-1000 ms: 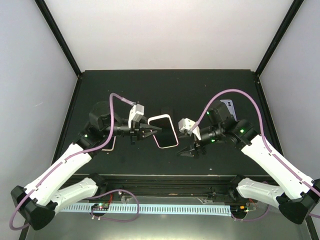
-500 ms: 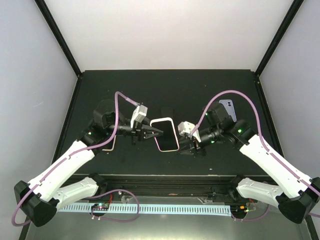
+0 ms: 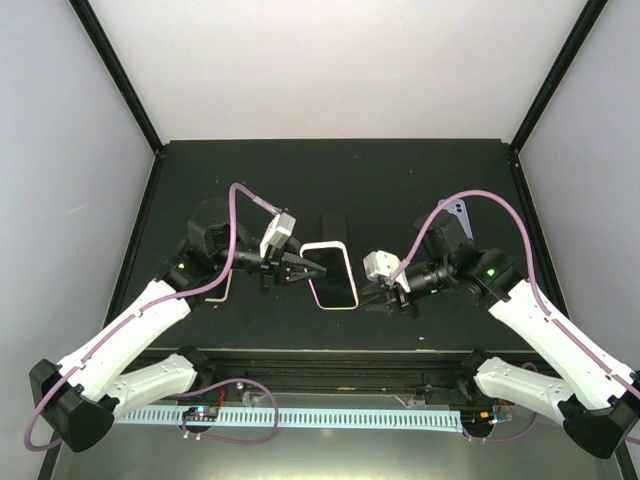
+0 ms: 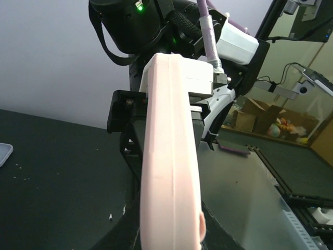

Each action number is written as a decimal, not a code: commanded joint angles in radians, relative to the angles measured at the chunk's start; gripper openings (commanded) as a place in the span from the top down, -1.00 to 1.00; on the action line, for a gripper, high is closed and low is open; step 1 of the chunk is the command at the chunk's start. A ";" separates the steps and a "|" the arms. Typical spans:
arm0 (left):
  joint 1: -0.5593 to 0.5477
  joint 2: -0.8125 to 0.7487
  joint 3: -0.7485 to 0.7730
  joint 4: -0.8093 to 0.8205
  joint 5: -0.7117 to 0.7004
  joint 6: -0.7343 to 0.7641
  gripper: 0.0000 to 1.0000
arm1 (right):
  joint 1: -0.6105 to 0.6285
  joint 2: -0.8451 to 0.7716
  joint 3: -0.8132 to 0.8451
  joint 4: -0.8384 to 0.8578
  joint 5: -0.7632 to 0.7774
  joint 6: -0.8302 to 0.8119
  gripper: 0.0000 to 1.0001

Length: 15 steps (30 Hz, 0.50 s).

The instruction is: Take the phone out of the phone case

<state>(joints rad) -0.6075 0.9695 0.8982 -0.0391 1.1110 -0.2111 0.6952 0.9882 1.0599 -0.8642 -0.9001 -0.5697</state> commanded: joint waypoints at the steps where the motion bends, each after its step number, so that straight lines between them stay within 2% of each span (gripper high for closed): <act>1: 0.007 0.015 0.007 0.092 0.063 -0.019 0.97 | 0.003 -0.020 -0.018 -0.006 -0.001 -0.043 0.46; 15: 0.005 0.078 -0.002 0.166 0.122 -0.087 0.97 | 0.004 -0.026 -0.055 0.019 0.035 -0.042 0.55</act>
<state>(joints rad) -0.6075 1.0519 0.8864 0.0387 1.1797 -0.2813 0.6952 0.9691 1.0142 -0.8677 -0.8909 -0.5976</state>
